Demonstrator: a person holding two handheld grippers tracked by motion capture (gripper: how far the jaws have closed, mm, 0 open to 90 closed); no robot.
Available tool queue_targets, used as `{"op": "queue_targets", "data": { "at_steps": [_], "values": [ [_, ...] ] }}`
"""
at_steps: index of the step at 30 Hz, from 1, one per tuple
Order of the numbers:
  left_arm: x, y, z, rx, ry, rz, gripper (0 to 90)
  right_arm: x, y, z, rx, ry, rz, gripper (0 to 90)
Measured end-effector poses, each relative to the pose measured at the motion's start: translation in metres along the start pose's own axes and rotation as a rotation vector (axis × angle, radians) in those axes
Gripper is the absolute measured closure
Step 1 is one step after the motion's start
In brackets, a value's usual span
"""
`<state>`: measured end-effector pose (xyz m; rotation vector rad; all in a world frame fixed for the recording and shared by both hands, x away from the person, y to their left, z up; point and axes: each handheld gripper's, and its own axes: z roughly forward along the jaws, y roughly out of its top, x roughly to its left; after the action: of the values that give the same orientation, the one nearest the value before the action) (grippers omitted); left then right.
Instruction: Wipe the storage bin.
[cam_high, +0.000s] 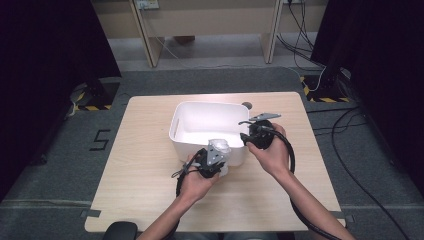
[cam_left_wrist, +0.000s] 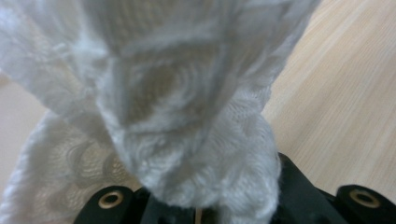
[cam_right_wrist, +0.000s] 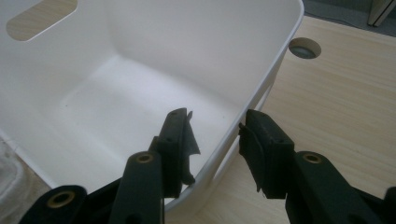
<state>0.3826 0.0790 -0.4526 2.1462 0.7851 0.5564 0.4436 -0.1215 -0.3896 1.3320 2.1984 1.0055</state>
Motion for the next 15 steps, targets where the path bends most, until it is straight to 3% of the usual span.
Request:
{"op": "queue_targets", "data": {
  "at_steps": [15],
  "values": [
    [-0.003,-0.010,0.014,0.036,-0.006,-0.009,81.6,0.000,0.000,0.000,-0.001,0.002,0.001,61.2]
  ]
}}
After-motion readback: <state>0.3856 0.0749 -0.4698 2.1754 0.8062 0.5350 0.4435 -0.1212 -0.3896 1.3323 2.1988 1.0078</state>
